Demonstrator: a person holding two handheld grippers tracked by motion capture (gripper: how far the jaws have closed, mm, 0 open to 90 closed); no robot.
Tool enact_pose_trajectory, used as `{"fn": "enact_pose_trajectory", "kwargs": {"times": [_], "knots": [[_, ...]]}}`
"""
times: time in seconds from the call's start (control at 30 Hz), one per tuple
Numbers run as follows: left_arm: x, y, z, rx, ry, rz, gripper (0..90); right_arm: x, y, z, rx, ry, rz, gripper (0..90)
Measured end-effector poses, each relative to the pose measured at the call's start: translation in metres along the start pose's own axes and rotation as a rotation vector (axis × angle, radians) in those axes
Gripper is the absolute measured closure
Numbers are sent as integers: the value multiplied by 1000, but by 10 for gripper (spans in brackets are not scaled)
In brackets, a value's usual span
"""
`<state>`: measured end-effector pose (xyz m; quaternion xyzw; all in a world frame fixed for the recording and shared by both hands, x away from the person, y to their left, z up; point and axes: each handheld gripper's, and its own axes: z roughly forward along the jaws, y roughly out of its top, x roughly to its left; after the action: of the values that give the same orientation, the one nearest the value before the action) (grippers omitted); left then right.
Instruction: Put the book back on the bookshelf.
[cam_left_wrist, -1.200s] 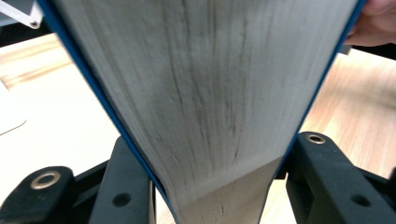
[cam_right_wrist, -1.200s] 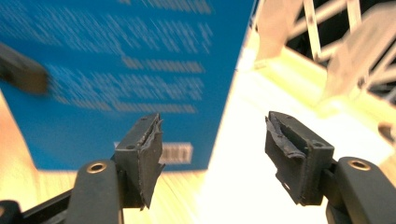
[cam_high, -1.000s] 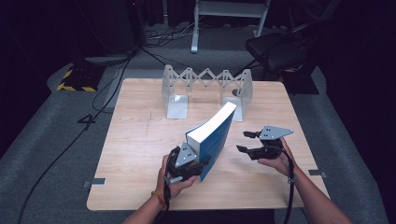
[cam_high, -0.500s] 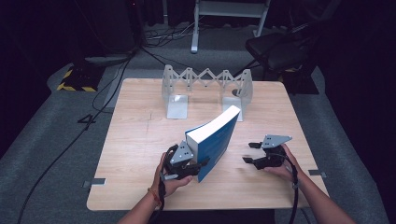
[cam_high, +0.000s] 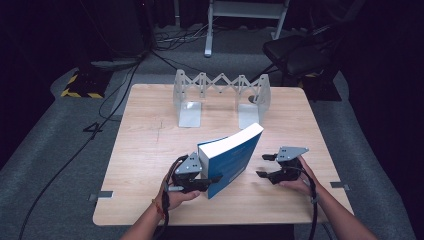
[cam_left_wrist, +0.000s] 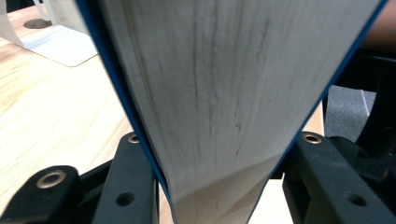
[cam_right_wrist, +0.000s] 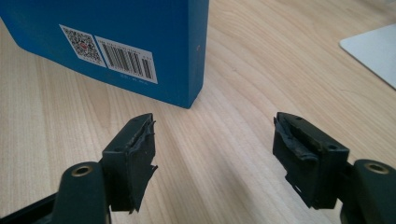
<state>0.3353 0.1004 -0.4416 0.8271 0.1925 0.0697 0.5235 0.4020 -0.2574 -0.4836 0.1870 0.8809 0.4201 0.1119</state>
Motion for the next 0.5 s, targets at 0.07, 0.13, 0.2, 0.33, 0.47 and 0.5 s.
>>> {"fn": "enact_pose_trajectory", "kwargs": {"times": [0.07,0.13,0.2,0.33,0.47,0.5], "knots": [[1,0,-1,7,-12,2,600,2,-1,3,12,12,-10,299],[1,0,-3,11,-20,9,599,5,-3,7,23,20,-20,301],[2,-1,-5,18,-38,12,599,7,-4,8,30,23,-30,299],[3,-1,-8,25,-52,21,599,9,-3,11,39,30,-32,286],[4,-2,-11,37,-68,26,598,11,-6,14,50,37,-32,272],[4,-2,-12,38,-73,20,598,13,-9,17,66,24,-36,259]]}}
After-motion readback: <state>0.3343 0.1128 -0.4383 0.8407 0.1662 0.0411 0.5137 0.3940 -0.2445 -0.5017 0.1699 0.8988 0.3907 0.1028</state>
